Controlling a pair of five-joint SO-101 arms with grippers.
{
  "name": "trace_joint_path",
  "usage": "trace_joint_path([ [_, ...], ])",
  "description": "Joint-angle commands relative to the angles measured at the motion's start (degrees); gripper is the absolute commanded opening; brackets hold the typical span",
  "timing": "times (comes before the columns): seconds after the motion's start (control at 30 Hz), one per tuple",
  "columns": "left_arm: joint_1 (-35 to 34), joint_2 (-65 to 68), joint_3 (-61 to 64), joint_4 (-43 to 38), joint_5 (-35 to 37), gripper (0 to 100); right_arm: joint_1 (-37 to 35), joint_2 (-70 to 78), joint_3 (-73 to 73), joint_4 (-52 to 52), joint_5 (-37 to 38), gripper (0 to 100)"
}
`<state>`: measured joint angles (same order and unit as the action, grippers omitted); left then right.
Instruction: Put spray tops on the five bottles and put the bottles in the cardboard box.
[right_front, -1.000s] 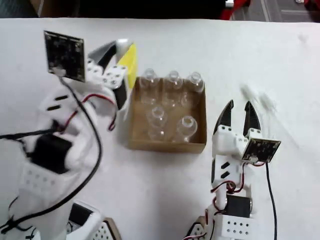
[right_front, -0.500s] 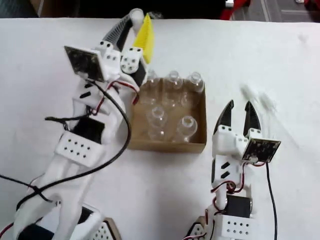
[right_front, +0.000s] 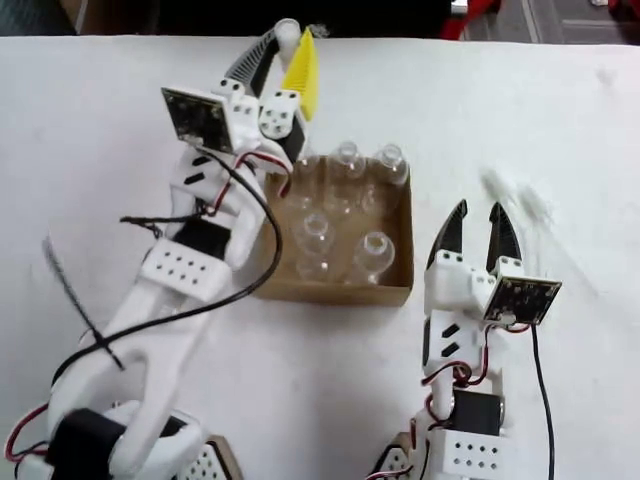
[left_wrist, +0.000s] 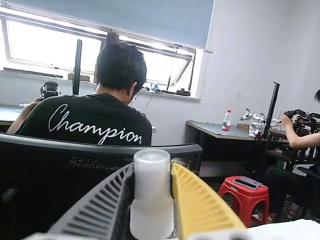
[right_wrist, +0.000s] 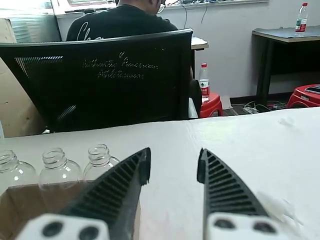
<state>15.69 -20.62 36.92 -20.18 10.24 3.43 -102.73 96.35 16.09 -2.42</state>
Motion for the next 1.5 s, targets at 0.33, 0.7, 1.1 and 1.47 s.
trace_joint_path([
  [0.33, -3.1, 3.4, -0.8, -5.5, -0.3, 2, 0.2, 0.0, 0.4, 0.1, 0.6, 13.4],
  [0.7, -3.0, 4.0, 0.9, -5.6, -0.2, 2, 0.2, 0.0, 0.4, 0.1, 0.6, 13.4],
  [1.1, -2.5, 5.1, 4.5, -5.6, 0.0, 2, 0.0, 0.0, 0.4, 0.1, 0.7, 13.4],
  [1.47, -2.0, 13.7, 3.2, -5.7, -0.2, 2, 0.0, 0.0, 0.4, 0.1, 0.7, 13.4],
])
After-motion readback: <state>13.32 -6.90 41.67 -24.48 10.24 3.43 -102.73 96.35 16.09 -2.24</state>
